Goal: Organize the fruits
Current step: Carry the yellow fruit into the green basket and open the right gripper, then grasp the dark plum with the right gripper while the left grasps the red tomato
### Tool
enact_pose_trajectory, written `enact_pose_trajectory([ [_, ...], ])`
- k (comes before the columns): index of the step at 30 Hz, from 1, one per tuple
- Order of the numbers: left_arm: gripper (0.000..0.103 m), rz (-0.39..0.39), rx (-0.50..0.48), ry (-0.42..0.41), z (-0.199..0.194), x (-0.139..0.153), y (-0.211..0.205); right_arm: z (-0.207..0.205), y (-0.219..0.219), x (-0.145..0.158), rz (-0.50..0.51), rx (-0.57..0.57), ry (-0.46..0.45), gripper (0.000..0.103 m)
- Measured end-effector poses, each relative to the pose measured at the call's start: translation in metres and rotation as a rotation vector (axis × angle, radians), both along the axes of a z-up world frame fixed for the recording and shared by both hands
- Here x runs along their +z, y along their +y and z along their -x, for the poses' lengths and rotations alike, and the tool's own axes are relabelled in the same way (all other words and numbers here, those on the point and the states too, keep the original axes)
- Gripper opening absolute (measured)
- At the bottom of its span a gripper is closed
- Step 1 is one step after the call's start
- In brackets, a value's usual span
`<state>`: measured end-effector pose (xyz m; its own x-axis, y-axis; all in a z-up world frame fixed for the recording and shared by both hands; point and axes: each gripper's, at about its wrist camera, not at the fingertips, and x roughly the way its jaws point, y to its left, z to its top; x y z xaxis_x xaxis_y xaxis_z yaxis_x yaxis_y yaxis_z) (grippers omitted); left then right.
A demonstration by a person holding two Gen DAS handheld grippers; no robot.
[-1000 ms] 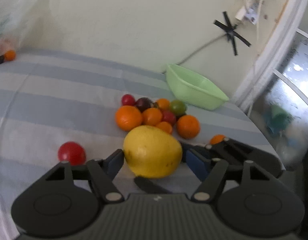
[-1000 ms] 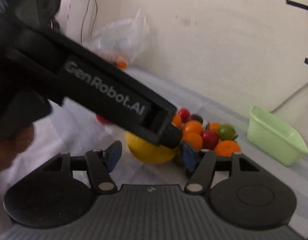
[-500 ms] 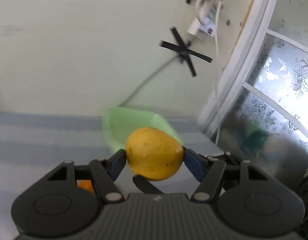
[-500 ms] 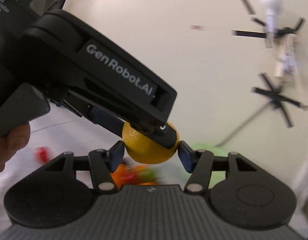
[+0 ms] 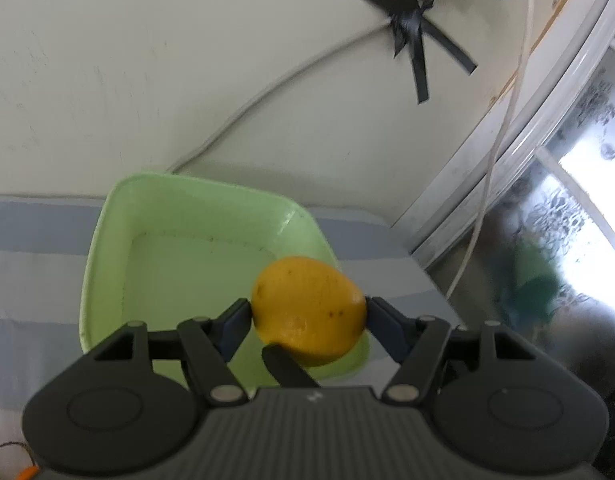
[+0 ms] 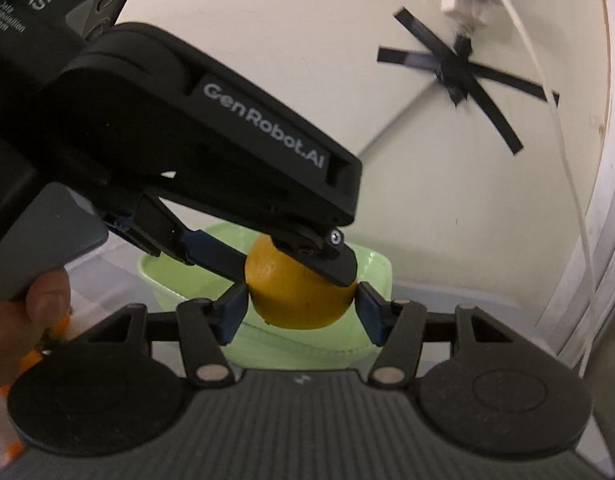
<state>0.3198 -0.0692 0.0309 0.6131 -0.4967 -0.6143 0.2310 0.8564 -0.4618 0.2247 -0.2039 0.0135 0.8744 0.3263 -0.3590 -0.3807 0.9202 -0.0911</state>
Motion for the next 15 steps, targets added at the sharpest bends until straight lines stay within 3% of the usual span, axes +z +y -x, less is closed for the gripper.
enact_pose_trajectory([
  [4,0.065,-0.020,0.005,-0.014,0.005,0.002,-0.001,0.013,0.002,-0.004,0.008,0.010,-0.044,0.063],
  [7,0.065,0.011,0.010,-0.060,0.024,0.023,0.009,0.025,0.004,0.000,0.026,0.013,-0.079,0.062],
  [12,0.065,0.087,0.011,-0.222,0.107,0.077,0.058,0.060,-0.012,0.023,-0.066,0.060,-0.071,0.061],
  [15,0.072,0.071,0.058,-0.310,0.172,0.093,0.097,0.101,-0.026,0.032,-0.148,0.095,-0.050,0.057],
])
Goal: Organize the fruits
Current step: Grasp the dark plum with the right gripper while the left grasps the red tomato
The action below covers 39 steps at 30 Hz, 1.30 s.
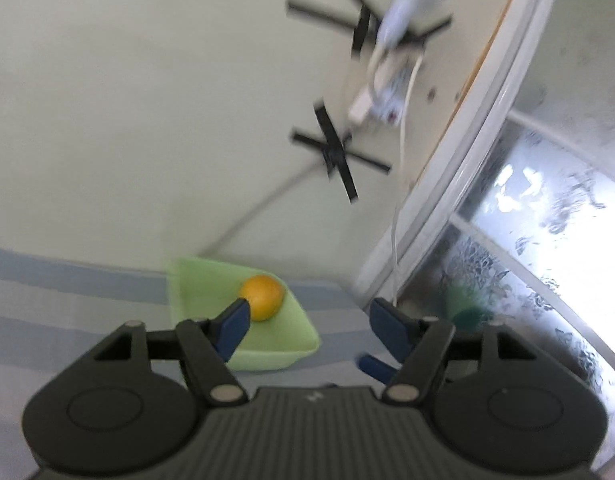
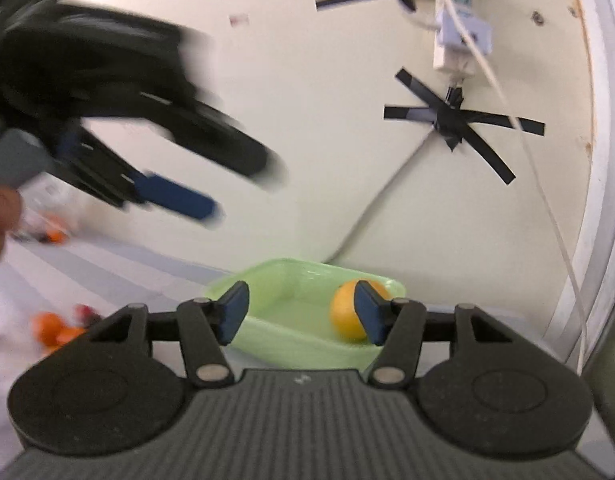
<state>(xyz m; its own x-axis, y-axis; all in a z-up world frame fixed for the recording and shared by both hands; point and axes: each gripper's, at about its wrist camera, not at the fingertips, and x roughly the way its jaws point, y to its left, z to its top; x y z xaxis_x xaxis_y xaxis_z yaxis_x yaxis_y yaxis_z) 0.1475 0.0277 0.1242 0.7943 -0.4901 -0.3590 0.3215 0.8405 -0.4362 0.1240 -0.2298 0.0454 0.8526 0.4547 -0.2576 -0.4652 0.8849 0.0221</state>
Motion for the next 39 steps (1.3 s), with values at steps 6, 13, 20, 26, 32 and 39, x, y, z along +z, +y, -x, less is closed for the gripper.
enact_pose_trajectory([
  [6,0.074,-0.084,0.206,0.004,0.099,-0.014,0.070,0.067,0.003,-0.010,-0.076,0.067,0.064,0.040],
  [13,0.074,-0.069,0.385,0.069,0.157,-0.049,0.126,0.091,0.048,-0.026,-0.081,0.143,0.173,0.023],
  [20,0.073,-0.099,0.417,0.173,0.162,-0.090,0.134,0.100,0.084,-0.032,-0.025,0.168,0.221,0.023],
  [26,0.073,-0.148,0.376,0.156,0.150,-0.100,0.124,0.099,0.096,-0.034,0.006,0.153,0.229,0.023],
  [32,0.072,-0.228,0.351,0.162,0.129,-0.115,0.113,0.087,0.110,-0.033,0.069,0.139,0.221,0.023],
  [39,0.060,-0.267,0.327,0.203,0.113,-0.131,0.108,0.061,0.123,-0.038,0.121,0.142,0.274,0.026],
])
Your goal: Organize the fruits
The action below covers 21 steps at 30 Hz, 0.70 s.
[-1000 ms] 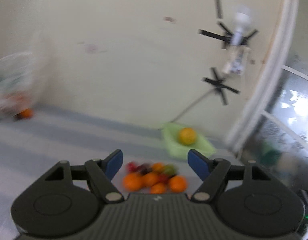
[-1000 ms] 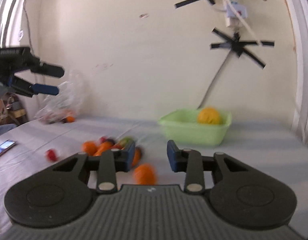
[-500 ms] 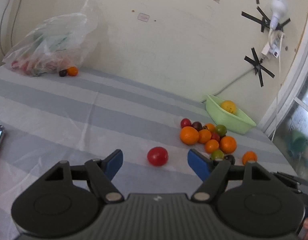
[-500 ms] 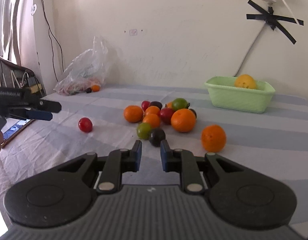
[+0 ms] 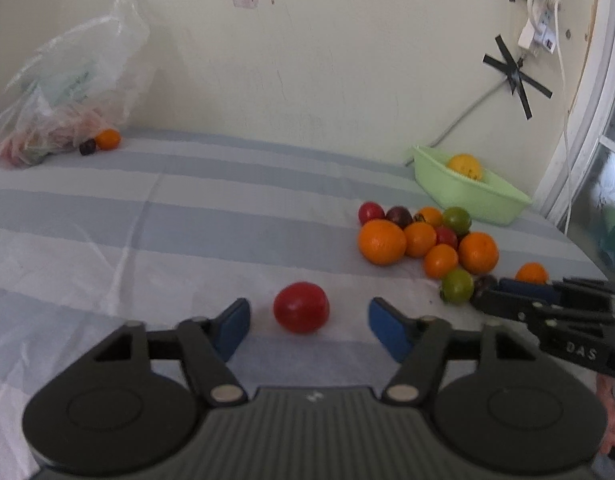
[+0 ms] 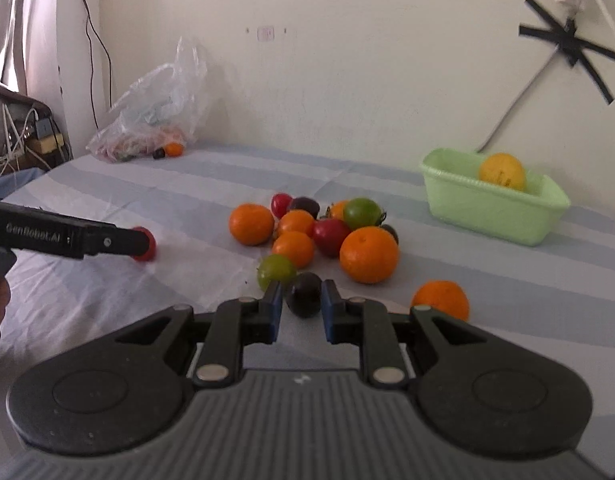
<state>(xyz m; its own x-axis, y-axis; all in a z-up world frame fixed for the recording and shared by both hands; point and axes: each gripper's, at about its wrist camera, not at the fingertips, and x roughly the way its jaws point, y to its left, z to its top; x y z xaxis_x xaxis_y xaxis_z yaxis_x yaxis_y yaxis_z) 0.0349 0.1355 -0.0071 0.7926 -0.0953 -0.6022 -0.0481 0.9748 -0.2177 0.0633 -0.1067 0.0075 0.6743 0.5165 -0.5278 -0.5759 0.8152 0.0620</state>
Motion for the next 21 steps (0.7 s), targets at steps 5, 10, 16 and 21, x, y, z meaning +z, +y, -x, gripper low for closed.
enact_pose_trajectory([
  [5,0.036,-0.051,0.004,-0.009,0.000,0.000,-0.007,-0.012,-0.002,-0.003,-0.004,-0.006,0.038,0.031],
  [10,0.032,0.044,-0.048,-0.011,0.010,0.007,-0.014,-0.005,-0.013,0.000,-0.050,-0.024,0.044,0.026],
  [16,0.032,0.104,-0.179,-0.023,0.019,0.012,-0.054,0.036,-0.042,0.003,-0.070,-0.033,0.009,0.026],
  [21,0.032,0.107,-0.264,-0.006,0.014,0.006,-0.089,0.060,-0.065,-0.003,-0.089,-0.065,0.036,0.026],
])
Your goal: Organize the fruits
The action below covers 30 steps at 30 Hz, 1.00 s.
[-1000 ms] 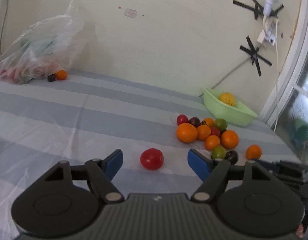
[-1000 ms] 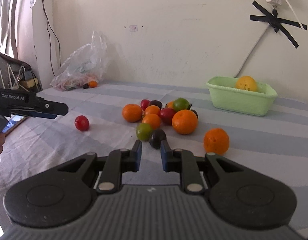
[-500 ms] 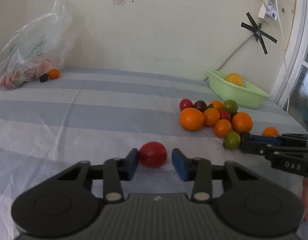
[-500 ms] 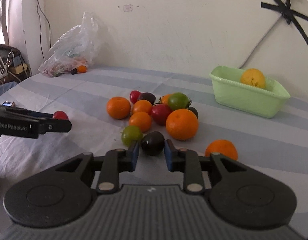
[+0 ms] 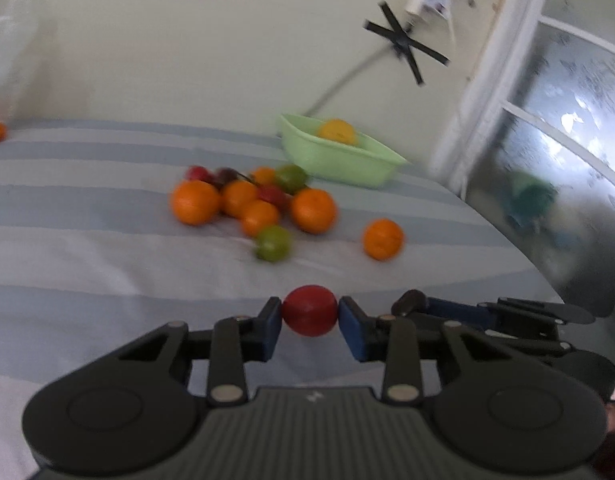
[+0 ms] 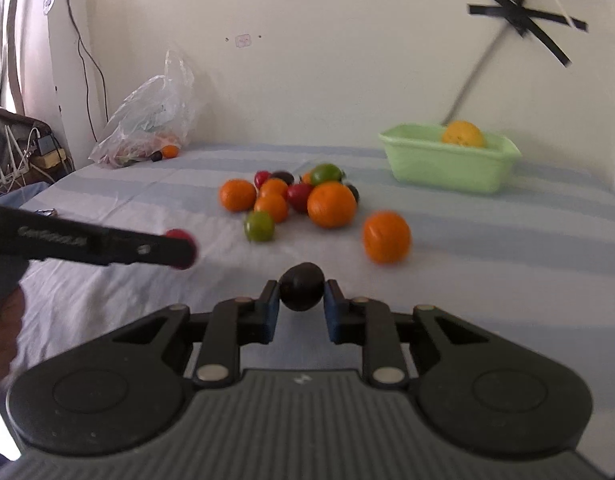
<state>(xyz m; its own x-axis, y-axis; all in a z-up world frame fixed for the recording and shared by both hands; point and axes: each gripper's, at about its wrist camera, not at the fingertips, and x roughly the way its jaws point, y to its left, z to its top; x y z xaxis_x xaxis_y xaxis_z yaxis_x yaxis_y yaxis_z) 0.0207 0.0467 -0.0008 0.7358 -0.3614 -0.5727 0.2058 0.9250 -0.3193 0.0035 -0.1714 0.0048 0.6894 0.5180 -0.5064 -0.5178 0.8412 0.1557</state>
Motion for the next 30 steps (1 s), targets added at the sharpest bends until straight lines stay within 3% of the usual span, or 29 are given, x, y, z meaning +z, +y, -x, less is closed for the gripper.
enact_pose_trajectory([
  [12,0.039,-0.077,-0.002,0.003,0.001,-0.004,-0.026,-0.004,-0.011,-0.008,-0.036,-0.029,0.027,0.029],
  [16,0.046,-0.101,-0.010,-0.005,0.004,-0.003,-0.032,-0.005,-0.013,-0.009,-0.042,-0.020,0.033,0.042],
  [30,0.053,-0.196,0.043,-0.056,0.028,-0.004,-0.028,-0.004,-0.009,-0.011,0.006,-0.020,0.006,0.043],
])
